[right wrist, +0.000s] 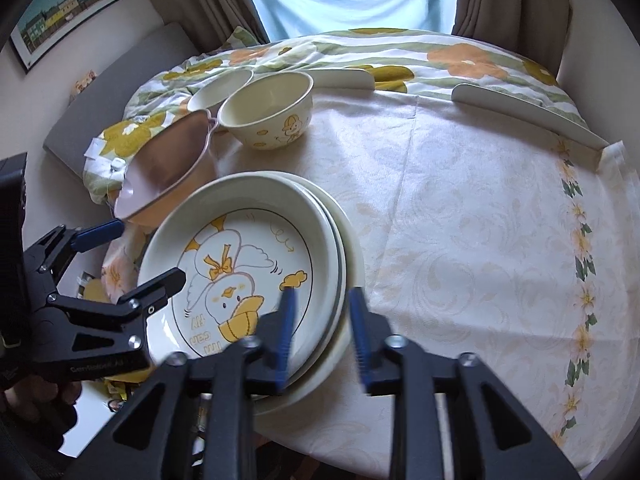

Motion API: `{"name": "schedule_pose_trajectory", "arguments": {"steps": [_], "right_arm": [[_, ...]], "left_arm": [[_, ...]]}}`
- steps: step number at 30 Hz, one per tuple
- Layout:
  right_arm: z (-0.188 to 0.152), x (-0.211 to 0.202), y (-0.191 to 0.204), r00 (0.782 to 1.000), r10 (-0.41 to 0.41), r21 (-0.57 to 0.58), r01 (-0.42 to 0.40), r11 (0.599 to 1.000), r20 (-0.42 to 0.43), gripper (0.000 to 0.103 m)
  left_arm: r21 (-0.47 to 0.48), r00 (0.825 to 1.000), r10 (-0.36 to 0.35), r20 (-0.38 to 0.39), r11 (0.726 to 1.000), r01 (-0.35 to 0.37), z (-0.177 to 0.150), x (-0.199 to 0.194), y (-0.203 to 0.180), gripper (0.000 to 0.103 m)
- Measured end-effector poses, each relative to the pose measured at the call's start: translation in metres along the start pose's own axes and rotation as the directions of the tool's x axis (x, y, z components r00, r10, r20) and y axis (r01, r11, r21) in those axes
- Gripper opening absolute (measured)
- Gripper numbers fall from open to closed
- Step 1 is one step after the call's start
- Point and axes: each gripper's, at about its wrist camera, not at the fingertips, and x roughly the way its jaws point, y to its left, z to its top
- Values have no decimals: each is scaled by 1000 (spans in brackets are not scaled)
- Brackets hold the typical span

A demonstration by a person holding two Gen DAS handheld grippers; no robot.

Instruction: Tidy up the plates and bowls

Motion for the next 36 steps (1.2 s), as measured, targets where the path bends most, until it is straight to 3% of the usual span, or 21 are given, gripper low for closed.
{"name": "schedule_pose_trajectory", "arguments": {"steps": [1,2,9,10,11,13,16,21,24,26,31,36], "right_arm": [[0,-3,-2,1000,10,12,-10,1000,7,58],[0,-7,-5,1000,22,26,-22,999,16,65],[19,-37,-12,996,70,11,-70,997,60,66],[24,-42,-11,993,97,5,-98,995,70,76],[29,-46,-10,989,123,-3,-123,992,80,95],[42,-52,-6,980,171,-34,-168,985,97,103],[66,-52,7,970,225,-93,-216,972,94,103],[104,-30,35,959,285,-154,-281,947,5,103],[119,-4,51,957,285,-147,-289,946,-51,103],[128,15,57,945,312,-122,-322,939,-95,103],[138,73,74,933,305,-85,-326,942,-191,102],[141,117,87,929,273,-72,-299,951,-251,70]], "left_arm": [[-4,1000,-6,6,1000,6,1,-3,0,98],[-8,1000,-6,0,1000,6,3,-4,1,98],[-94,1000,10,14,995,-8,19,-32,20,98],[-113,999,24,28,993,-20,22,-42,26,98],[-126,999,33,37,992,-28,24,-49,29,98],[-171,997,48,59,985,-38,29,-65,40,98],[-252,995,59,77,967,-38,33,-80,60,101],[-403,994,82,72,914,-46,26,-80,101,102],[-504,998,49,41,863,-22,18,-67,127,102],[-559,1000,16,23,829,-1,13,-53,141,102],[-627,999,-39,-13,779,22,5,-9,156,101],[-648,996,-73,-53,761,21,9,31,164,89]]}}
